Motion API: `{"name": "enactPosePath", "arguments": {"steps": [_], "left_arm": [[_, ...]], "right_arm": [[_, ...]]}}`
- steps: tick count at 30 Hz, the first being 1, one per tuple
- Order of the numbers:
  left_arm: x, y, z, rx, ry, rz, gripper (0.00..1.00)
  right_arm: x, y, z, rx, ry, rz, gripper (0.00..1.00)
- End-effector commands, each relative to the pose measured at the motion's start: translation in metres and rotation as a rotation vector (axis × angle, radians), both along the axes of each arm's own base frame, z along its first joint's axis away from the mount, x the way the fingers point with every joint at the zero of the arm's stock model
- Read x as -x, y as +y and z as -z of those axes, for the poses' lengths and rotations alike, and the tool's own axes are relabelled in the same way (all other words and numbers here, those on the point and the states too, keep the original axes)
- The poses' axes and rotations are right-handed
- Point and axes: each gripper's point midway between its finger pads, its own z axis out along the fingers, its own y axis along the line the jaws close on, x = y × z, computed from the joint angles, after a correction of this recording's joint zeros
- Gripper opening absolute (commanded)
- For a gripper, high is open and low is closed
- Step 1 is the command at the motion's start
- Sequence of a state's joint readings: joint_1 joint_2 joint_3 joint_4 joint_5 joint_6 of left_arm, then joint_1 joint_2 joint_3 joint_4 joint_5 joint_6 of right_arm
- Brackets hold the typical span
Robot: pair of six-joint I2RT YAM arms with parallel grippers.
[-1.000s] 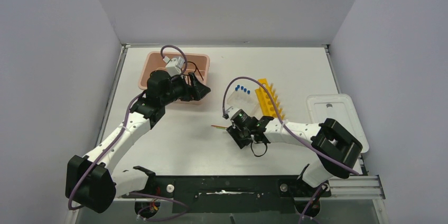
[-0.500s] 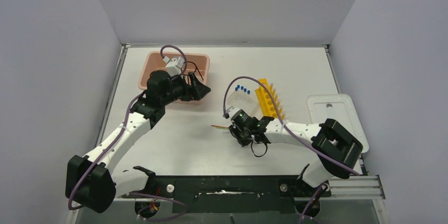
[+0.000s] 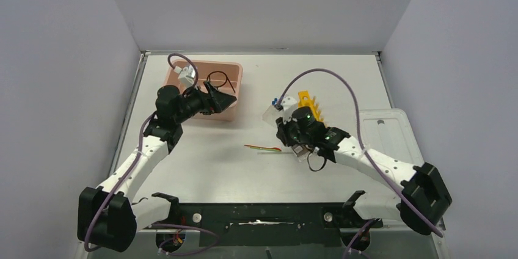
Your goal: Organize the chemistry lab equipment
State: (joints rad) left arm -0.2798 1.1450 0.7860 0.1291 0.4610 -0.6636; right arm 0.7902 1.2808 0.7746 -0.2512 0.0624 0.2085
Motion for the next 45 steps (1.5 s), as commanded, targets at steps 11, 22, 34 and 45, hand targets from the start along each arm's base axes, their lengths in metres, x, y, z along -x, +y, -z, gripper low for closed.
{"name": "enactPosePath", "arguments": {"steps": [11,22,34,45], "left_arm": [[0.119,-0.035,-0.136,0.372,-0.691,0.482,0.68],[0.13,-0.074,-0.138,0.314,-0.76,0.552,0.55],[0.11,-0.075,-0.161,0.339,-0.809,0.469,0.51],[0.123,-0.083,-0.168,0.371,-0.83,0.532,0.45]], "right_arm": [[-0.056,0.044,-0.265,-0.655,-0.474,-0.232,0.0],[0.0,0.063,-0.338,-0.955,-0.519,-0.479,0.0],[0.028,0.075,-0.348,-1.049,-0.487,-0.561,0.01],[0.027,0.081,-0.347,-1.059,-0.474,-0.577,0.01]]}}
